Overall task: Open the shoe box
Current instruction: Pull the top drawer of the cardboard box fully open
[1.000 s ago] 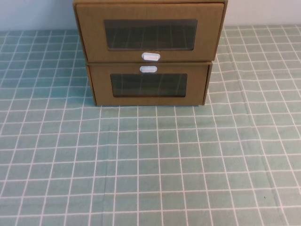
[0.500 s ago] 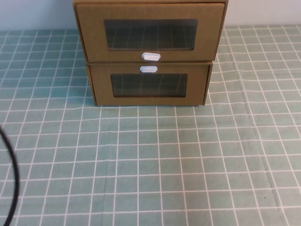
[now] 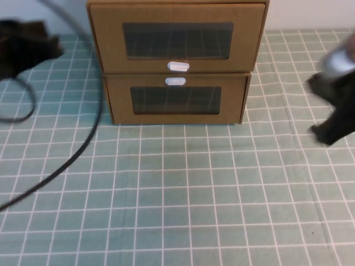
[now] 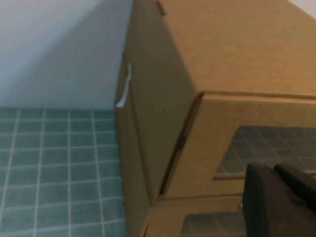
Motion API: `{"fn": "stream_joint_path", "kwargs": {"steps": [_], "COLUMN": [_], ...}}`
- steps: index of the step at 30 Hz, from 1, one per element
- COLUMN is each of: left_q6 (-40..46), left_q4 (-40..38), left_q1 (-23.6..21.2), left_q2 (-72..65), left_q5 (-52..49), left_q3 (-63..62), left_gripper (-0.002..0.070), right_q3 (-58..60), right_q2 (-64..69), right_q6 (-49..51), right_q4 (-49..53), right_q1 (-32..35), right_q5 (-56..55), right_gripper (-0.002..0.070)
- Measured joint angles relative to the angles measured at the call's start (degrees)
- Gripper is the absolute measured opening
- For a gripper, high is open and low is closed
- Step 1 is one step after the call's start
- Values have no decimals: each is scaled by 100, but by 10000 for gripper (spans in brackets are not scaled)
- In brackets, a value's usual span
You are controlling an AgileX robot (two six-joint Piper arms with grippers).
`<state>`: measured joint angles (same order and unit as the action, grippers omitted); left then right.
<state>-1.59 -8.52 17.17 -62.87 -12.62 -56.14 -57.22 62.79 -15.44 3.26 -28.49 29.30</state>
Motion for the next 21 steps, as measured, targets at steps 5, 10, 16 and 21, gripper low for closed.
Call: {"fn": "stream_joint_path", "kwargs": {"steps": [5, 10, 16, 21], "left_q6": [960, 2322, 3445, 3487], "left_q4": [-163, -1324, -2922, -3660], "left_q1": [414, 433, 294, 271], "left_q2": [-1174, -2498, -3971, -4885], "left_q5": [-705, -1742, -2917, -3440], "left_q3": [-1601, -3190, -4970, -5781], "left_gripper": [-5, -5, -5, -5], "right_q3": [-169, -178, -180, -212], "right_q2": [880, 1383, 1660, 2011], "right_q6": [-159, 93, 2221, 4509], "right_q4": [865, 2064, 4738, 7682], "right_q1": [-1042, -1861, -2164, -2170], "right_q5": [26, 118, 263, 254], "right_gripper": [-13, -14, -13, -13]}}
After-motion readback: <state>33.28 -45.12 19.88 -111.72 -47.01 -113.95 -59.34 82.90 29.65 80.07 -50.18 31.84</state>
